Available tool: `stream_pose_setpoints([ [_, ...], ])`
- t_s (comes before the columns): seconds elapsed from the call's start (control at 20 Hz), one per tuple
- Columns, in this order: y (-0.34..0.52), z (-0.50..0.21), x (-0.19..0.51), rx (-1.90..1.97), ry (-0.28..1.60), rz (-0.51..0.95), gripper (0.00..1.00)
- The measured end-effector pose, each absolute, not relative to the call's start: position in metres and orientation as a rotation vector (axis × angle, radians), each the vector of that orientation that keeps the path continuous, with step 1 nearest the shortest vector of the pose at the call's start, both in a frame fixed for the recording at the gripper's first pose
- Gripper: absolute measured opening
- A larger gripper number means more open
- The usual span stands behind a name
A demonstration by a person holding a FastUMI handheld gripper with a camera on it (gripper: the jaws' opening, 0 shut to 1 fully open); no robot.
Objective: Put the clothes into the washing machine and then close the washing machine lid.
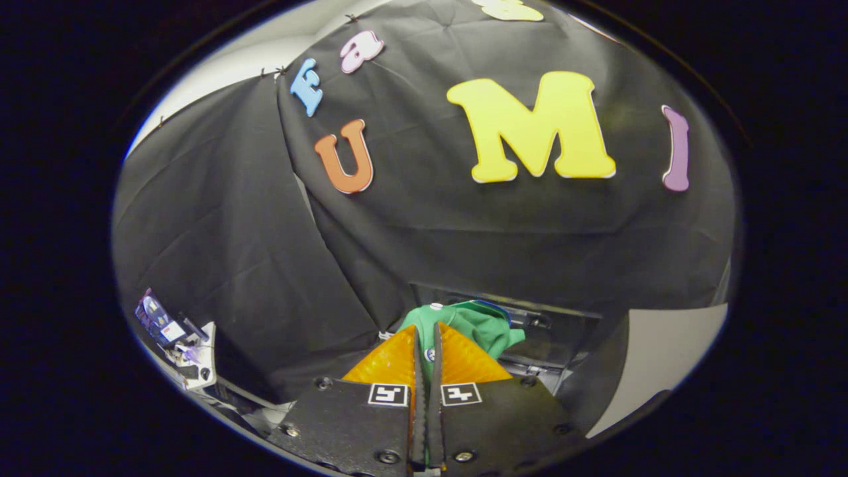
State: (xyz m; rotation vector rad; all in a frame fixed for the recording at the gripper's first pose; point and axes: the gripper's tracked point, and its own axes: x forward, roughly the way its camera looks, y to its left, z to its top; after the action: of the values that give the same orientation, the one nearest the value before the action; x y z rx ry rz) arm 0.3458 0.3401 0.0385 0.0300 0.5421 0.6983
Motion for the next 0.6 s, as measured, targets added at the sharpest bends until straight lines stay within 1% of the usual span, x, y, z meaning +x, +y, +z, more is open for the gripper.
stream_pose_setpoints([
  [0.15, 0.356, 0.012, 0.355, 0.052, 0.569, 0.653, 0.05],
  [0.6, 0.366, -0.085, 0.398, 0.103, 0.696, 0.439, 0.05],
])
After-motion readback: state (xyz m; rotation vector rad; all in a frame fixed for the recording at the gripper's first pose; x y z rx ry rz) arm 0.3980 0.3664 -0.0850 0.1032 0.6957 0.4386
